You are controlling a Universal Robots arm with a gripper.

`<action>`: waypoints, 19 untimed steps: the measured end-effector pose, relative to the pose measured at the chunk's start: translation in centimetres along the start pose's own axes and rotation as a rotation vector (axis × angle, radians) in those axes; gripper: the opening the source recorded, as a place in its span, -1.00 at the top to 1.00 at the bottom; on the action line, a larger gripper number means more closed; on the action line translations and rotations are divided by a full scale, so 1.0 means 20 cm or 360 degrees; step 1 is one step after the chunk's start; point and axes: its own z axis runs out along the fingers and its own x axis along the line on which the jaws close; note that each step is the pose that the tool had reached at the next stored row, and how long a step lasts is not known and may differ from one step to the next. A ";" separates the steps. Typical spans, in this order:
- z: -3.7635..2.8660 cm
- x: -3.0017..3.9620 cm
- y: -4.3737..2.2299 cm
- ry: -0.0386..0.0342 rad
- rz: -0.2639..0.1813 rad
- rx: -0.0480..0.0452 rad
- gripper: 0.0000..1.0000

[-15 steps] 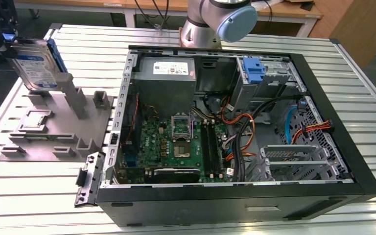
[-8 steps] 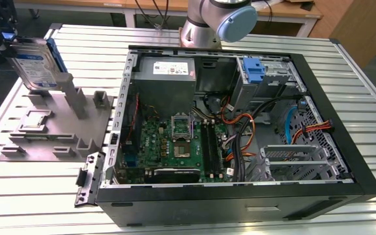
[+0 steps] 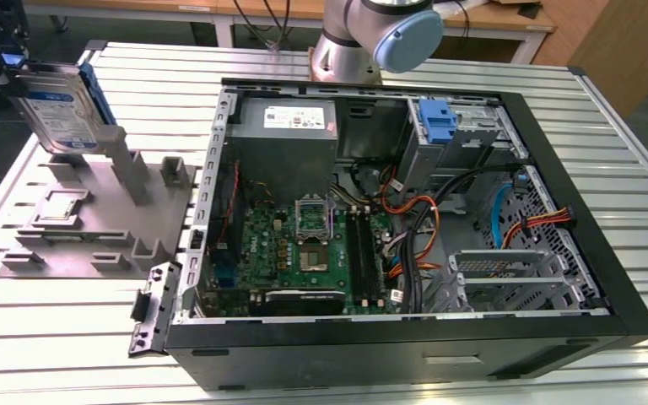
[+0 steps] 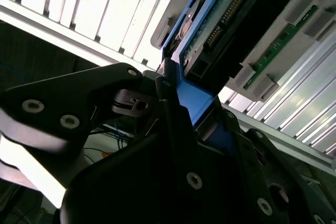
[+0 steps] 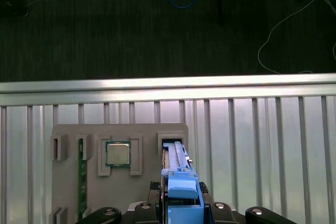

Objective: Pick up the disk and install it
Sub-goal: 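Pick up the disk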

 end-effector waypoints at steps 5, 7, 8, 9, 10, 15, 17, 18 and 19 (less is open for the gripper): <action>-0.009 0.000 0.000 0.0000 0.0000 0.0000 0.26; -0.013 -0.001 0.000 0.0000 0.0000 0.0000 0.26; -0.015 -0.001 0.000 0.0000 0.0000 0.0000 0.26; -0.017 -0.001 0.000 0.0000 0.0000 0.0000 0.26; -0.019 -0.001 0.001 0.0000 0.0000 0.0000 0.26; -0.025 -0.001 0.001 0.0000 0.0000 0.0000 0.26; -0.026 -0.001 0.001 0.0000 0.0000 0.0000 0.26; -0.026 -0.001 0.001 0.0000 0.0000 0.0000 0.26; -0.027 -0.001 0.001 0.0000 0.0000 0.0000 0.26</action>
